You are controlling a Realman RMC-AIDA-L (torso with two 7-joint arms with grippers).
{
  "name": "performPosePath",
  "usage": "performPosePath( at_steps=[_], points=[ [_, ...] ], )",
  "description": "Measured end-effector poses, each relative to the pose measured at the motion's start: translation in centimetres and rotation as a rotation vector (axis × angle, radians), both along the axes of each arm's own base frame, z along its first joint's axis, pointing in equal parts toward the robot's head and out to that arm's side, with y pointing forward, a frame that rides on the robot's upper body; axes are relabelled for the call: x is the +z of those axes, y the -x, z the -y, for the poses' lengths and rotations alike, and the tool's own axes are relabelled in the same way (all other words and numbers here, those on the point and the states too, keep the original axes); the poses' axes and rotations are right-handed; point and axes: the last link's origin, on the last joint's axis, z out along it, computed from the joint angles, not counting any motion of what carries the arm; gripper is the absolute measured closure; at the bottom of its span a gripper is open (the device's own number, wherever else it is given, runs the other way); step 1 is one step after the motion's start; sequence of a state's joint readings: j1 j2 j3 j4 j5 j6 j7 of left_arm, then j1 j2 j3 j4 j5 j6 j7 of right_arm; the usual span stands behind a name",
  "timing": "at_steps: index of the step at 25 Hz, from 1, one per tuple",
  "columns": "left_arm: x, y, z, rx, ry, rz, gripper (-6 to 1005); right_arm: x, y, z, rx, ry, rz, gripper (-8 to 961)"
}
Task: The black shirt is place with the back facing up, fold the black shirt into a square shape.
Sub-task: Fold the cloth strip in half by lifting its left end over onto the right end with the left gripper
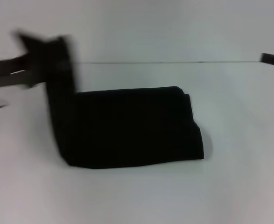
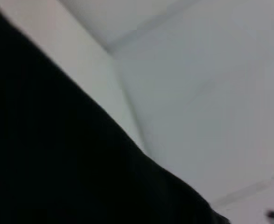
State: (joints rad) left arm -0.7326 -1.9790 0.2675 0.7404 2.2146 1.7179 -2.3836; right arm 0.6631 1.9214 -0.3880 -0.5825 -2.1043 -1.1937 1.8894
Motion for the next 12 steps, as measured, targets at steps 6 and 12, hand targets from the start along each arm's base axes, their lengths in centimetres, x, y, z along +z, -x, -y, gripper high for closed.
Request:
performPosePath(
  at_steps=[6, 12],
  points=[
    [-10.8, -7.2, -2.6, -0.092, 0.099, -0.036, 928, 2.4, -1.9, 1.2, -0.024, -0.030, 0.022, 13],
    [-18.8, -6.8, -0.1, -0.038, 0.087, 0.046, 915, 2.9, -2.5, 1.8, -0.019, -0.028, 0.046, 13]
  ],
)
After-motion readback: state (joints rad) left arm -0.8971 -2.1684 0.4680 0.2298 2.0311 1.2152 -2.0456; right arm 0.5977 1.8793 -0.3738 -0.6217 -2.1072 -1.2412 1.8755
